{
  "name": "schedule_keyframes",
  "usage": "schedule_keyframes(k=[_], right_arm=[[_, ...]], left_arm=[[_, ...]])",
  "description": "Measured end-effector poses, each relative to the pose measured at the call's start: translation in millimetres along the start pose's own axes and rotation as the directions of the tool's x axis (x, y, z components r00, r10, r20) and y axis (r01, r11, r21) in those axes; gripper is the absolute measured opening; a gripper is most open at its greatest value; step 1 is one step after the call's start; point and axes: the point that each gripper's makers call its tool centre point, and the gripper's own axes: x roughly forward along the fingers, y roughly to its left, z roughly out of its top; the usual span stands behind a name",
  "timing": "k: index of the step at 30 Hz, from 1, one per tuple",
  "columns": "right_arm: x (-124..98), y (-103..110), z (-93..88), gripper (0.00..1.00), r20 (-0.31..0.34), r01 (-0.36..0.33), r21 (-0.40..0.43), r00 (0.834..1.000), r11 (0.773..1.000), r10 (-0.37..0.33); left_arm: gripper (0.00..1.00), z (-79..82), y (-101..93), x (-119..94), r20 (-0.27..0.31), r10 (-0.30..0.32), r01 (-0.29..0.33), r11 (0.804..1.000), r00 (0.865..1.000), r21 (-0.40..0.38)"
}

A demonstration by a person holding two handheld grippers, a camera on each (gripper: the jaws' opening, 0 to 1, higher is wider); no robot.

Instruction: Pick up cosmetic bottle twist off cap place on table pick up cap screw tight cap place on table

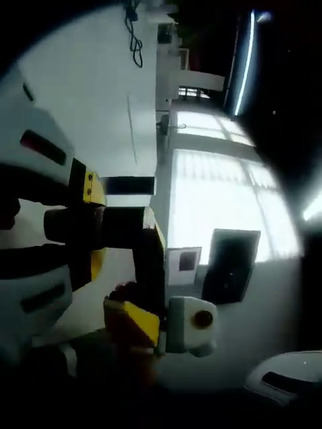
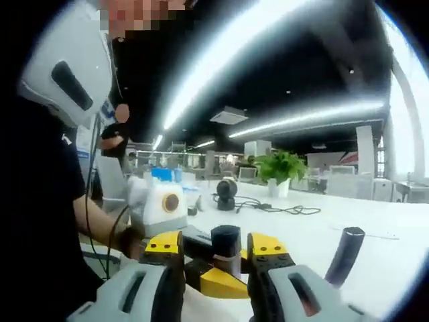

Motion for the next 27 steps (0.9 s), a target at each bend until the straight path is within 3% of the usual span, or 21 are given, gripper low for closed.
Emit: schedule_keyframes(k=[3,4,5,10,12,20,27], right_arm=[[3,-7,-0.7,0.26,-0.003,0.065,0.017,0.998,0.998,-0.065],[4,-5,-0.2,0.26,-0.001,0.053,0.026,0.999,0.998,-0.053],[5,-7,-0.4,0.26,0.006,0.069,0.081,0.998,0.994,-0.069],[8,-15,-8.4,0.20,-0.033,0.146,0.014,0.989,0.989,-0.146],[8,-24,-13.5,0.16,-0.056,0.212,-0.009,0.976,0.977,-0.212],[9,-28,-14.0,0.11,-0.050,0.267,-0.033,0.962,0.963,-0.269],[10,-29,-15.7,0.08,-0.056,0.269,-0.038,0.961,0.962,-0.270]], left_arm=[[0.10,-0.4,4.1,1,-0.002,0.029,-0.029,1.000,1.000,0.000],[0.10,0.1,5.3,1,0.003,0.039,-0.039,0.999,0.999,-0.008],[0.10,0.3,7.3,1,0.005,0.055,-0.055,0.998,0.998,-0.016],[0.10,-3.2,11.9,4,-0.016,0.114,-0.114,0.993,0.993,0.016],[0.10,-5.1,15.7,4,-0.022,0.148,-0.148,0.988,0.989,0.037],[0.10,-8.6,24.4,4,-0.039,0.216,-0.214,0.975,0.976,0.055],[0.10,-11.3,26.3,3,-0.048,0.222,-0.219,0.974,0.974,0.057]])
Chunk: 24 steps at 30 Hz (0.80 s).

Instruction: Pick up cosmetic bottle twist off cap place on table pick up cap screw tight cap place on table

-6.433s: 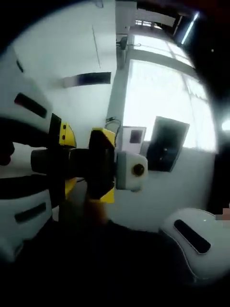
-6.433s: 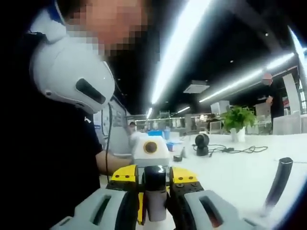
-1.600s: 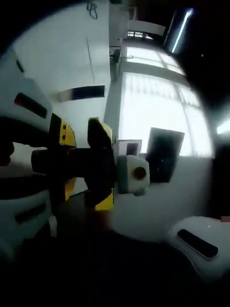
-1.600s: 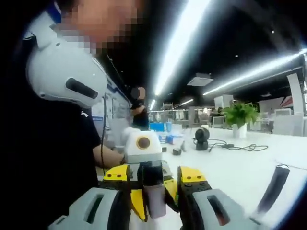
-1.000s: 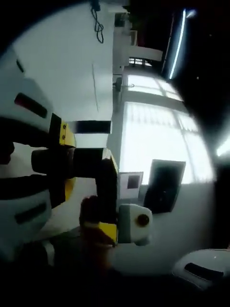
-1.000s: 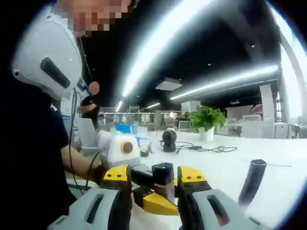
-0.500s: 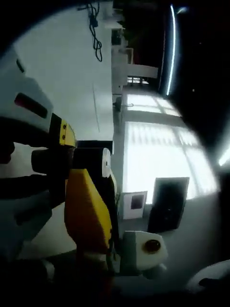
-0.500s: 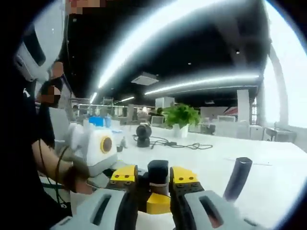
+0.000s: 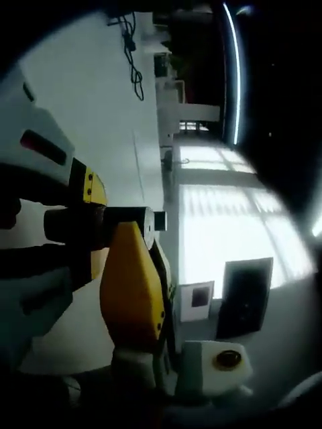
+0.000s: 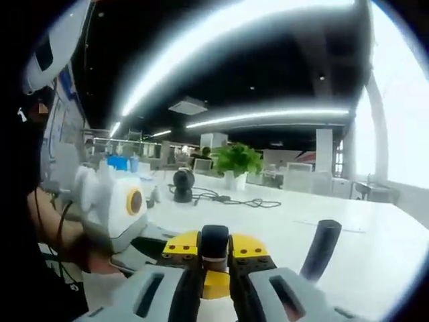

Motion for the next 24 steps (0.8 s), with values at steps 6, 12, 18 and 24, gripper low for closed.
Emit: schedule_keyframes(k=[6,12,18,24], right_arm=[[1,2,-1.1,0.08,-0.003,-0.013,-0.015,1.000,1.000,0.013],[0,-1,5.2,0.08,0.022,-0.015,0.019,1.000,1.000,0.014],[-4,-2,14.6,0.08,0.061,0.010,-0.012,0.998,1.000,-0.009],[-7,-12,17.8,0.08,0.074,0.035,0.002,0.997,0.999,-0.035]], left_arm=[[0.10,-1.2,0.8,-1,0.000,0.001,-0.001,1.000,1.000,-0.005],[0.10,-2.8,3.9,-1,-0.006,0.002,-0.002,1.000,1.000,-0.019],[0.10,-4.1,5.7,3,-0.006,-0.001,0.000,0.999,1.000,-0.035],[0.10,-7.7,8.0,6,-0.010,0.000,0.000,1.000,1.000,-0.024]])
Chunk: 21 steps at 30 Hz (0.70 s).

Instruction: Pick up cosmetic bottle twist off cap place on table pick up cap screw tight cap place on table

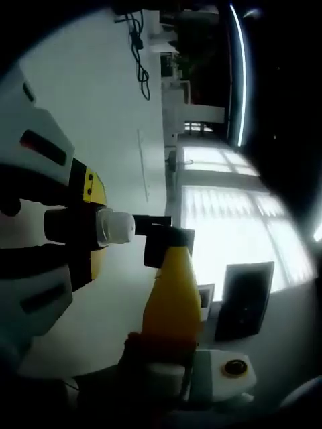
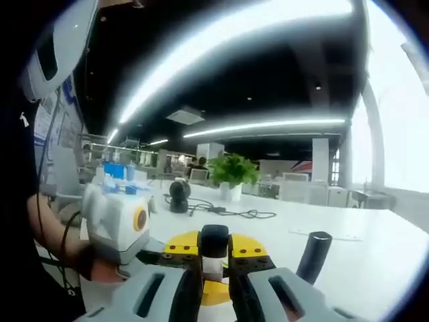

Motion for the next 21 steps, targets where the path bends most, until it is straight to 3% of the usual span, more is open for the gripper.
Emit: schedule_keyframes(k=[9,12,16,21], right_arm=[[-5,-14,3.6,0.07,0.026,0.050,-0.012,0.998,0.999,-0.050],[-11,-25,1.4,0.07,0.028,0.086,0.001,0.996,0.996,-0.086],[-16,-39,-6.1,0.07,0.016,0.139,0.007,0.990,0.990,-0.139],[-20,-43,-6.2,0.07,0.015,0.158,0.000,0.987,0.987,-0.158]], left_arm=[[0.10,-2.2,3.1,8,0.009,0.005,-0.005,1.000,1.000,0.001],[0.10,-3.8,3.1,11,0.011,0.003,-0.002,1.000,1.000,-0.022],[0.10,-6.1,7.3,18,0.002,0.012,-0.012,1.000,1.000,0.009],[0.10,-7.9,14.4,26,0.001,0.022,-0.022,1.000,1.000,-0.004]])
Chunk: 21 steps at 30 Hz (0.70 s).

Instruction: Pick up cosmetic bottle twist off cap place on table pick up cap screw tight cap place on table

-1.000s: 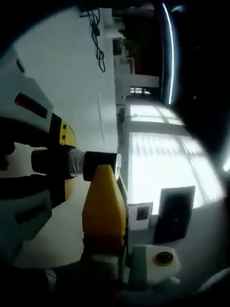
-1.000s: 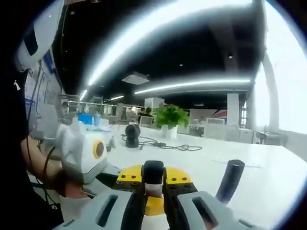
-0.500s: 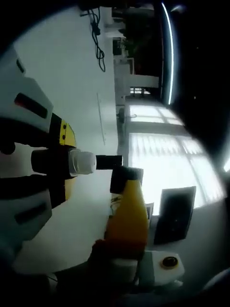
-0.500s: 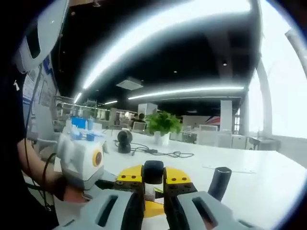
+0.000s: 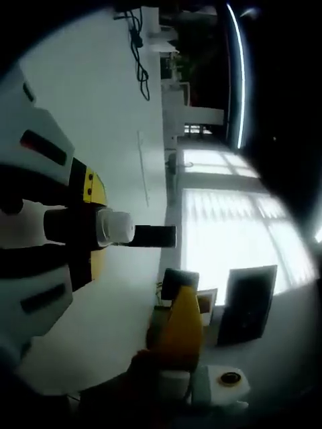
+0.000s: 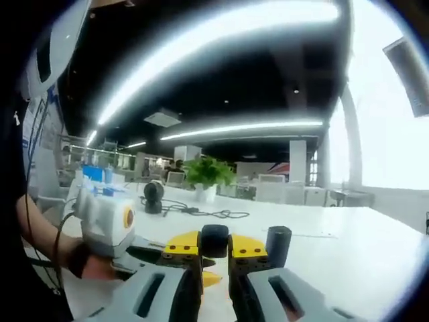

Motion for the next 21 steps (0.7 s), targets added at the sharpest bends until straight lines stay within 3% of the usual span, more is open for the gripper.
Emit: schedule_keyframes(k=[7,21], right_arm=[[-10,-13,-5.9,0.07,-0.007,0.041,0.025,0.999,0.999,-0.040],[-16,-21,-9.2,0.08,-0.006,0.077,0.038,0.997,0.996,-0.076]], left_arm=[[0.10,1.1,-0.3,8,0.025,-0.017,0.018,1.000,1.000,-0.019],[0.10,-13.9,5.3,22,-0.032,-0.002,0.002,1.000,0.999,-0.005]])
